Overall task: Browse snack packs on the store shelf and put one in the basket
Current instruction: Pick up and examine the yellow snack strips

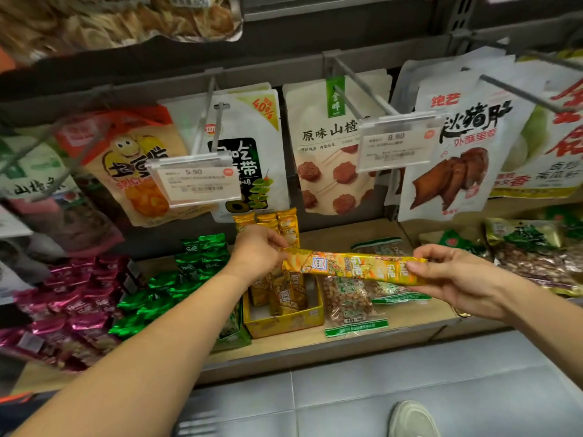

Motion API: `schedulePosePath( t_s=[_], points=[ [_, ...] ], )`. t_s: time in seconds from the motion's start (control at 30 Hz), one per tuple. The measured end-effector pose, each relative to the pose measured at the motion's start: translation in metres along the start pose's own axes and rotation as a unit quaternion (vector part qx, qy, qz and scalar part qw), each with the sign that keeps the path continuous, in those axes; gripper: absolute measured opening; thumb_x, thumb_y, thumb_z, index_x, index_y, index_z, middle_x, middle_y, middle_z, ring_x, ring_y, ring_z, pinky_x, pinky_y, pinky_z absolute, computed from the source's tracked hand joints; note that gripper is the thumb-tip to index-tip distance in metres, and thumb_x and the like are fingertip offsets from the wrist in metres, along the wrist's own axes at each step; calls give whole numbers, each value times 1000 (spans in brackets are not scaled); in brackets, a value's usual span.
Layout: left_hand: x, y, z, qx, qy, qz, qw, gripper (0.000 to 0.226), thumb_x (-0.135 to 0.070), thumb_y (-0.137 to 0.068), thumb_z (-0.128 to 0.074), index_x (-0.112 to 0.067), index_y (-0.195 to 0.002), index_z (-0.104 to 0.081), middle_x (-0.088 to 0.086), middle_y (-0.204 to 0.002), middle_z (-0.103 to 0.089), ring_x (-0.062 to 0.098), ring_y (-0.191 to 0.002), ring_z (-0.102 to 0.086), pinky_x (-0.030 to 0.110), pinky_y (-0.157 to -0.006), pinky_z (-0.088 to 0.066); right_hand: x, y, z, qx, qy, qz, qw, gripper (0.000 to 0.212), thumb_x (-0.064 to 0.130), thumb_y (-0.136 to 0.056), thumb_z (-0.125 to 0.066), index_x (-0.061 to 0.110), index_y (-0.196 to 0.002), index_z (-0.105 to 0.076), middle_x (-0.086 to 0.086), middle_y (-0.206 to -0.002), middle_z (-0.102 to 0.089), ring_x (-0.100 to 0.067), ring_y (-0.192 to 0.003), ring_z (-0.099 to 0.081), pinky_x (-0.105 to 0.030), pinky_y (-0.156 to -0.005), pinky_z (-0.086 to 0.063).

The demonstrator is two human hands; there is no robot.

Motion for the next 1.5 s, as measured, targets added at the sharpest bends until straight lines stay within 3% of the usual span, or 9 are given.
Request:
schedulePosePath(
  t_s=[0.2, 0.37, 0.57, 0.73, 0.9, 1.0, 1.13, 1.33, 1.5],
  points=[
    [-8, -6, -8, -68, -220, -156, 960, 35, -10, -87, -60, -18, -121, -65, 3, -124, -62, 26, -119, -50, 37, -100, -43, 9, 4, -6, -57, 70, 70, 993, 24, 1, -56, -74, 2, -74, -58, -21, -83, -70, -27, -72, -72, -30, -57, -61],
    [-10, -29, -25, -83, -337, -167, 923, 54, -21, -90, -58, -16, -140, -41, 2, -144, -45, 27, -129, -35, 41, -99, -38, 14, 6, -22, -110, 174, 147, 968, 21, -7, -73, -75, 1, -73, -56, -28, -86, -70, -30, -71, -69, -36, -63, -62],
    [-6, -48, -36, -55, -355, -125, 925, 67, -17, -88, -56, -19, -148, -27, 5, -147, -39, 29, -133, -30, 42, -100, -34, 11, 6, -46, -104, 324, 228, 912, 21, 6, -77, -80, 12, -75, -60, -6, -69, -66, -15, -58, -57, -27, -54, -48],
    [-6, -50, -30, -37, -357, -121, 925, 62, -16, -82, -65, -20, -139, -42, 6, -134, -41, 29, -126, -31, 43, -98, -33, 12, 7, -71, -113, 400, 289, 862, 24, 12, -80, -78, 27, -77, -59, 3, -80, -66, -24, -72, -66, -42, -67, -59],
    [-8, -27, -21, -25, -351, -205, 913, 58, -28, -78, -71, -25, -128, -42, 3, -131, -48, 26, -127, -38, 45, -102, -28, -4, 2, -99, -67, 515, 300, 800, 31, 19, -83, -74, 38, -86, -50, 11, -82, -59, -9, -77, -58, -24, -67, -46],
    [-9, -3, -14, 12, -360, -238, 902, 54, -33, -82, -70, -24, -123, -36, 1, -106, -64, 27, -107, -58, 44, -95, -37, -6, -5, -113, -79, 562, 325, 756, 32, 19, -85, -72, 38, -97, -49, 11, -87, -56, -15, -85, -55, -30, -74, -45],
    [-8, 19, 8, -23, -309, -239, 920, 52, -16, -86, -61, -26, -130, -35, 4, -123, -57, 29, -108, -58, 41, -78, -51, -5, -19, -133, -93, 605, 337, 716, 31, 16, -85, -68, 29, -109, -55, 1, -102, -60, -24, -100, -54, -32, -81, -43],
    [-11, 62, 37, -51, -266, -320, 908, 54, -19, -92, -58, -27, -139, -33, -2, -139, -44, 22, -114, -54, 39, -89, -52, -8, -50, -159, -112, 587, 329, 732, 42, 13, -90, -61, 28, -129, -60, -4, -125, -62, -27, -114, -54, -31, -96, -42],
    [2, 85, 55, -51, -234, -357, 903, 52, -17, -82, -73, -17, -130, -52, 4, -129, -59, 24, -106, -64, 35, -85, -57, -21, -68, -163, -118, 553, 305, 767, 47, 10, -91, -58, 25, -135, -55, -7, -129, -51, -26, -116, -54, -27, -99, -41]
  ],
)
Point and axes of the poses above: each hand's wrist, its own y-axis away from the middle knuckle, its own z-axis out of the back of the hand, x = y × z, the point moved 1 cm from there along -y, towards the middle knuckle
